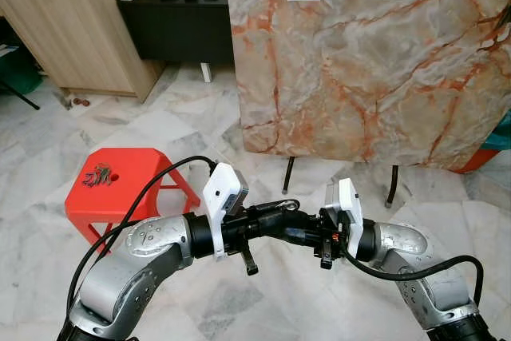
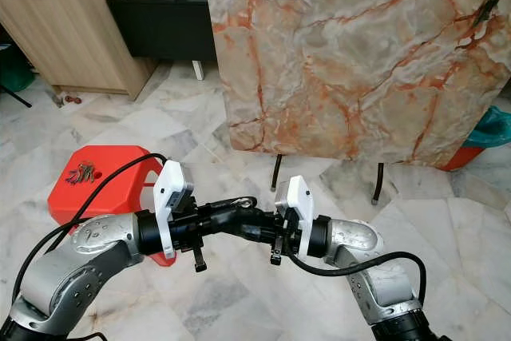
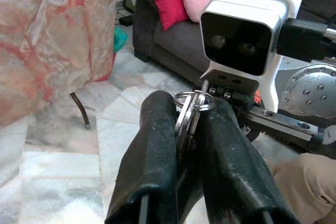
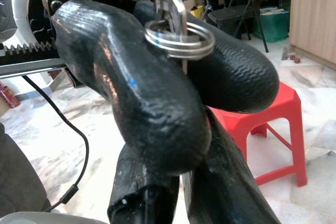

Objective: Hang keys on a hook

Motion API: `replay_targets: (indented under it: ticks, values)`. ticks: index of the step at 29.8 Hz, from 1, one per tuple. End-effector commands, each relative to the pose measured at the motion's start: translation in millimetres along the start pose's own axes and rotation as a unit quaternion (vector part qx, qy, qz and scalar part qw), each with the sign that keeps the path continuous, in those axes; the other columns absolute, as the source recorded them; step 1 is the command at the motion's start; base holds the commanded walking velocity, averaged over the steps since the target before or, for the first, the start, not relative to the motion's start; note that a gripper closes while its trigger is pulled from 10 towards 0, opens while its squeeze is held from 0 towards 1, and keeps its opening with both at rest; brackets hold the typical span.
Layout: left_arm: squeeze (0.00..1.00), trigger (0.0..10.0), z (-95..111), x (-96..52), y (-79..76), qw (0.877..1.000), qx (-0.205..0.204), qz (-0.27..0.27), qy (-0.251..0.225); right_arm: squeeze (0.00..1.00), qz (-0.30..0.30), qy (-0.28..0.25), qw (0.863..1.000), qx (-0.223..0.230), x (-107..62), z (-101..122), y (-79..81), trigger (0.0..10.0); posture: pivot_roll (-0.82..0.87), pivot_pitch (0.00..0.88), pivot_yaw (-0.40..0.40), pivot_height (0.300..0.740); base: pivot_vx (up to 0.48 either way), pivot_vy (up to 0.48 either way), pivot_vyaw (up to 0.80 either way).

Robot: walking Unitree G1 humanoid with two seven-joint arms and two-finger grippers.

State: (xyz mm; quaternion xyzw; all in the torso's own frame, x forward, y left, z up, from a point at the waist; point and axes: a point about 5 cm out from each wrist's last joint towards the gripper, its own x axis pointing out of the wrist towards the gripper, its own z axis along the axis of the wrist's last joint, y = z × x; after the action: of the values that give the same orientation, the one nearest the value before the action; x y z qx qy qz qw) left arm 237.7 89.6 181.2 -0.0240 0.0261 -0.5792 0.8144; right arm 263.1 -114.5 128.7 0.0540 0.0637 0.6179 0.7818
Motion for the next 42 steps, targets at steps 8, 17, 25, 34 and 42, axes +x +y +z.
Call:
replay_targets:
  ticks: [8, 17, 25, 34, 42]
  values:
    - [0.0, 10.0, 0.0, 4.0, -8.6, 1.0, 0.008, -0.025, 0.004, 0.0, -0.014, -0.004, 1.0, -0.007, 1.0, 3.5, -2.0, 0.0, 0.13, 0.151, 0.044, 0.74, 0.0, 0.0, 0.0]
    - [0.0, 10.0, 6.2, 3.9, -4.3, 1.0, 0.013, -0.008, -0.018, 0.0, -0.014, -0.003, 1.0, -0.006, 1.1, 3.1, -1.5, 0.0, 0.13, 0.155, 0.044, 0.74, 0.0, 0.0, 0.0]
    - [0.0, 10.0, 6.5, 0.9, -7.9, 1.0, 0.005, -0.029, -0.009, 0.0, -0.016, 0.001, 1.0, -0.005, 0.7, 0.8, -1.2, 0.0, 0.13, 0.16, 0.046, 0.74, 0.0, 0.0, 0.0]
    - [0.0, 10.0, -12.0, -2.3, -16.3, 0.997, 0.014, -0.052, 0.054, 0.0, -0.016, 0.001, 1.0, -0.005, 0.7, 1.1, -0.3, 0.0, 0.13, 0.17, 0.046, 0.74, 0.0, 0.0, 0.0]
    - [1.0, 10.0, -10.7, -0.1, -15.5, 0.998, 0.011, -0.045, 0.048, 0.0, -0.016, 0.001, 1.0, -0.006, 0.6, 1.8, -0.7, 0.0, 0.13, 0.175, 0.044, 0.74, 0.0, 0.0, 0.0]
